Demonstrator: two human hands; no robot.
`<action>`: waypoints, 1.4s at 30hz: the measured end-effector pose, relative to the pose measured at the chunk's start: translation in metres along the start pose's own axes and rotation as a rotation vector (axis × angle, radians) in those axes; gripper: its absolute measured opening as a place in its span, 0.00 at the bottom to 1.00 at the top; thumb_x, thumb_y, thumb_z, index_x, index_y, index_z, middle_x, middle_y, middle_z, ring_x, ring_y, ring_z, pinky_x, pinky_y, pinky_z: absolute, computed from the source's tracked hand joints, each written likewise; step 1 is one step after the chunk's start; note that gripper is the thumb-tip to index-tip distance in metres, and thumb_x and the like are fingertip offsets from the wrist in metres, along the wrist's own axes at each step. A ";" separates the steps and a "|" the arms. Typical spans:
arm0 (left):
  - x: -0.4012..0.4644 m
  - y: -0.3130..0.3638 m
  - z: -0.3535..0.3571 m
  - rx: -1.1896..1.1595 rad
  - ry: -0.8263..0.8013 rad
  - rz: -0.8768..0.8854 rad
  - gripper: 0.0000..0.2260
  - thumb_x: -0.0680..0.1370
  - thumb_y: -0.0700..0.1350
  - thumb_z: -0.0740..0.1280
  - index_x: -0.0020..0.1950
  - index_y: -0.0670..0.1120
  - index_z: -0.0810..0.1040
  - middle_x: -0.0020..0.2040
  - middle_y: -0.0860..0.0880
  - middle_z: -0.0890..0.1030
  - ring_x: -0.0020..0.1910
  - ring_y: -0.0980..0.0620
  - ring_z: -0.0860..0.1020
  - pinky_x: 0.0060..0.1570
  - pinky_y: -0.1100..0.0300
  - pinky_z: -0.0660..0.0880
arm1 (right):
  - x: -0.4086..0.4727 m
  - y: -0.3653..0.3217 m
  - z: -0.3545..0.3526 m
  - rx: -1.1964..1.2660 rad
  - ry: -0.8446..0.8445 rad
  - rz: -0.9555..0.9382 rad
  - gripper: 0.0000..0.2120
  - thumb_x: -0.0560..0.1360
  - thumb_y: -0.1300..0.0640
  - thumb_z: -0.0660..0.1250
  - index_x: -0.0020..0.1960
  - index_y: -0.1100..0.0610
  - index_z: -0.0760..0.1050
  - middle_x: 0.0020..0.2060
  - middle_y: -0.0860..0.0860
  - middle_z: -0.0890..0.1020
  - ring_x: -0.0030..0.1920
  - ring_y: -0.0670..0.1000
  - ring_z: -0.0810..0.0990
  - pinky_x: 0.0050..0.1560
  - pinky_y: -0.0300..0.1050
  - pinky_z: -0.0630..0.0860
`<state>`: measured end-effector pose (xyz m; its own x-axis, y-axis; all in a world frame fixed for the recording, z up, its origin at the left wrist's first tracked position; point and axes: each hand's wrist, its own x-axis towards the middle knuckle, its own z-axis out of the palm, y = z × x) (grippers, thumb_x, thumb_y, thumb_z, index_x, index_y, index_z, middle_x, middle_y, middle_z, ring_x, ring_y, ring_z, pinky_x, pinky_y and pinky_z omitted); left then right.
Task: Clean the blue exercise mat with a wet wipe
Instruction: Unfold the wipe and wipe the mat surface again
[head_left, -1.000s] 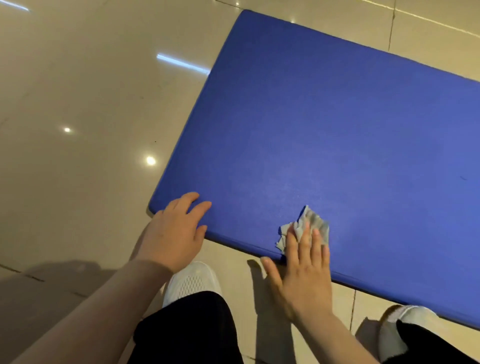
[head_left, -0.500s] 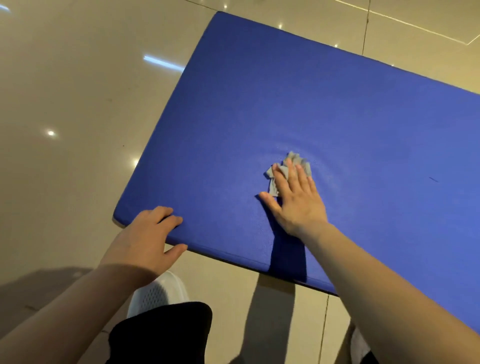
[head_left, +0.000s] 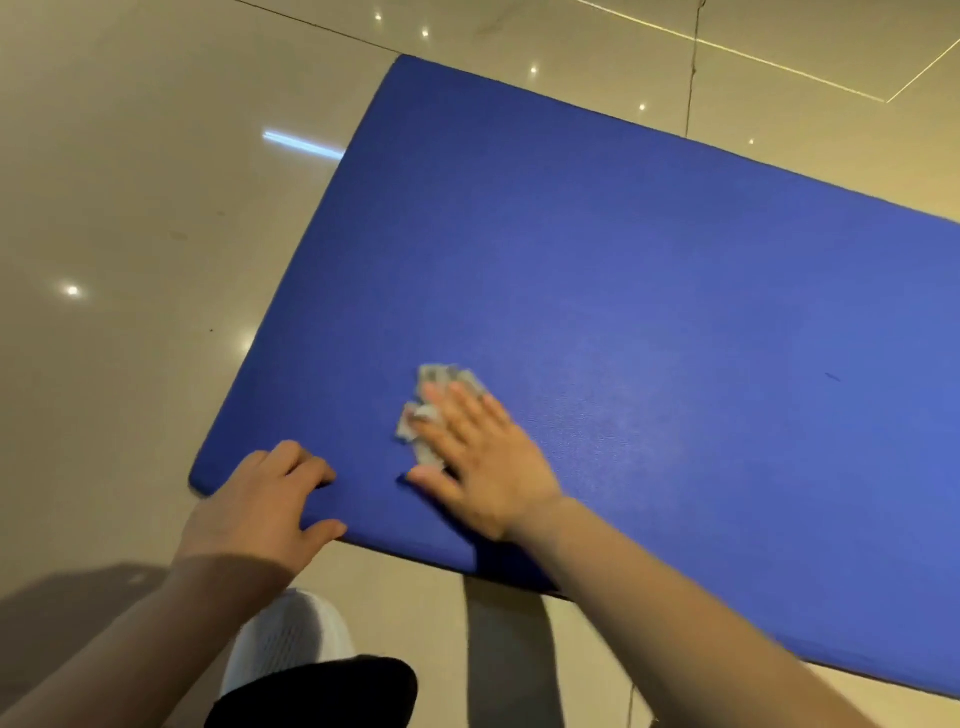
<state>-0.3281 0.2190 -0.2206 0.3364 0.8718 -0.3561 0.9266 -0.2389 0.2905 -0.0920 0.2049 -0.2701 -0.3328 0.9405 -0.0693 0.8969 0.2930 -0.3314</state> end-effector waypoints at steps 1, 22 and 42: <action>-0.002 -0.006 0.007 -0.023 0.041 0.040 0.19 0.71 0.51 0.76 0.60 0.48 0.80 0.57 0.51 0.76 0.57 0.49 0.72 0.49 0.50 0.77 | 0.003 0.017 -0.005 -0.012 -0.005 0.064 0.35 0.79 0.34 0.44 0.74 0.54 0.67 0.77 0.54 0.61 0.77 0.57 0.57 0.76 0.55 0.52; -0.012 -0.018 0.032 0.103 0.275 0.193 0.21 0.72 0.52 0.56 0.50 0.43 0.84 0.50 0.45 0.82 0.45 0.47 0.78 0.31 0.54 0.80 | 0.021 0.024 -0.016 -0.088 -0.054 0.236 0.48 0.70 0.25 0.28 0.79 0.50 0.55 0.78 0.46 0.45 0.79 0.52 0.48 0.76 0.51 0.39; 0.025 0.003 0.022 0.138 0.022 0.072 0.32 0.80 0.66 0.41 0.72 0.49 0.67 0.70 0.43 0.72 0.68 0.45 0.67 0.58 0.31 0.68 | 0.053 0.047 -0.029 0.056 -0.001 0.476 0.37 0.73 0.35 0.31 0.79 0.43 0.50 0.79 0.43 0.40 0.78 0.45 0.37 0.73 0.50 0.31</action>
<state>-0.3131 0.2304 -0.2483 0.4001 0.8593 -0.3186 0.9152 -0.3562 0.1887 -0.0593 0.2730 -0.2622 0.1105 0.9678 -0.2261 0.9325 -0.1797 -0.3134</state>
